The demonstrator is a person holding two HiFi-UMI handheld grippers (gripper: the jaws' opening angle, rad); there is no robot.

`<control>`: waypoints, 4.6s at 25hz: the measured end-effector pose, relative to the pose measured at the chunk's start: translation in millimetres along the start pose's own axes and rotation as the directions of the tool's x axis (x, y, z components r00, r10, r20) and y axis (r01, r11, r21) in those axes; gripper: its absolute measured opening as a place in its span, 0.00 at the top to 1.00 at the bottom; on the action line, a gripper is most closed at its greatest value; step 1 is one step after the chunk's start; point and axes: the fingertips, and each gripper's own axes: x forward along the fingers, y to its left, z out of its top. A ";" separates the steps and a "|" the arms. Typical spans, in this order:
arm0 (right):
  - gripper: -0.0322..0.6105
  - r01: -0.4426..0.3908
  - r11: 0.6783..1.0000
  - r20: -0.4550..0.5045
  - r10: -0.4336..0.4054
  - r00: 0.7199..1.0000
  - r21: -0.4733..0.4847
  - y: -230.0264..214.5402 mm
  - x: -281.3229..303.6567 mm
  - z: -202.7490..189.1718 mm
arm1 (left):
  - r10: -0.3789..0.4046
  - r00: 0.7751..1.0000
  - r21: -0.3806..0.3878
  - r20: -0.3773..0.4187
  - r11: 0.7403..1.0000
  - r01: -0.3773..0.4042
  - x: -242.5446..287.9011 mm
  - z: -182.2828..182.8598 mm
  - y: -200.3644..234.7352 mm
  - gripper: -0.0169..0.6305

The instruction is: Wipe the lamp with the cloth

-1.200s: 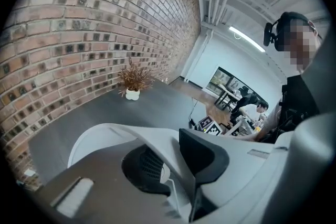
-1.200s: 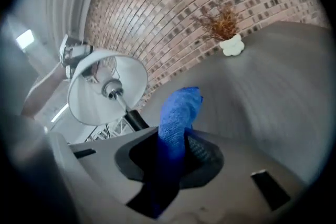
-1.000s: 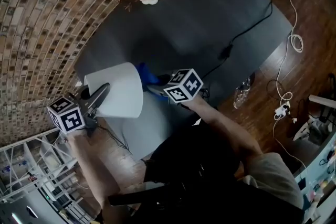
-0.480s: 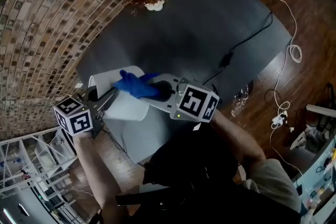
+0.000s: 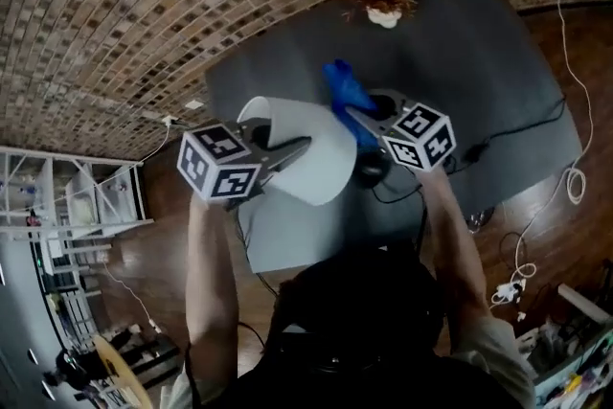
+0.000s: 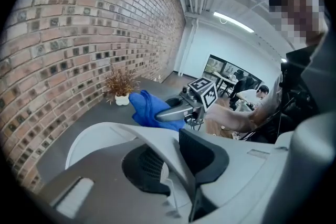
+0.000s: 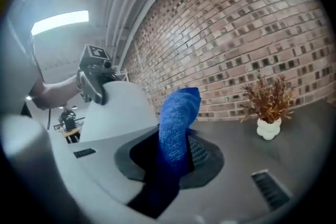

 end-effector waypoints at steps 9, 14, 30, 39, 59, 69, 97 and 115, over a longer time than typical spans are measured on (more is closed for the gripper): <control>0.82 0.050 0.974 0.036 -0.043 0.998 -0.222 125.4 -36.6 2.6 | -0.057 0.998 -0.044 -0.031 0.997 0.055 -9.4 -11.0 8.1 0.86; 0.82 -0.092 0.985 -0.041 0.087 0.995 -0.144 190.0 -33.0 -20.8 | -0.087 0.996 -0.057 0.009 0.995 0.087 -42.8 -28.5 16.8 0.86; 0.82 -0.056 0.761 0.005 0.070 0.998 0.646 90.8 56.3 -105.5 | -0.046 0.995 -0.098 0.091 0.994 0.055 -55.2 -39.2 27.9 0.86; 0.82 -0.337 0.534 0.277 0.192 0.942 0.776 108.9 51.6 -63.4 | -0.092 0.992 0.017 0.084 0.996 0.091 -54.2 -33.8 10.2 0.86; 0.82 0.385 0.885 -0.579 -0.176 0.796 0.260 17.7 -49.8 -242.6 | -0.215 0.977 0.535 0.012 0.826 0.175 -59.6 -66.5 -110.9 0.86; 0.82 0.071 0.934 -0.441 0.097 0.892 0.349 41.0 24.8 -208.0 | -0.160 0.987 0.452 -0.001 0.880 0.144 -50.6 -64.7 -100.4 0.85; 0.82 0.268 0.844 -0.101 -0.250 0.963 0.465 -9.0 -72.3 -108.7 | 0.123 0.937 0.495 -0.326 0.867 0.059 86.3 82.4 49.6 0.84; 0.82 0.194 0.871 0.022 -0.229 0.973 0.451 16.4 -82.9 -62.4 | 0.088 0.872 0.525 -0.482 0.826 0.206 55.2 53.8 26.3 0.40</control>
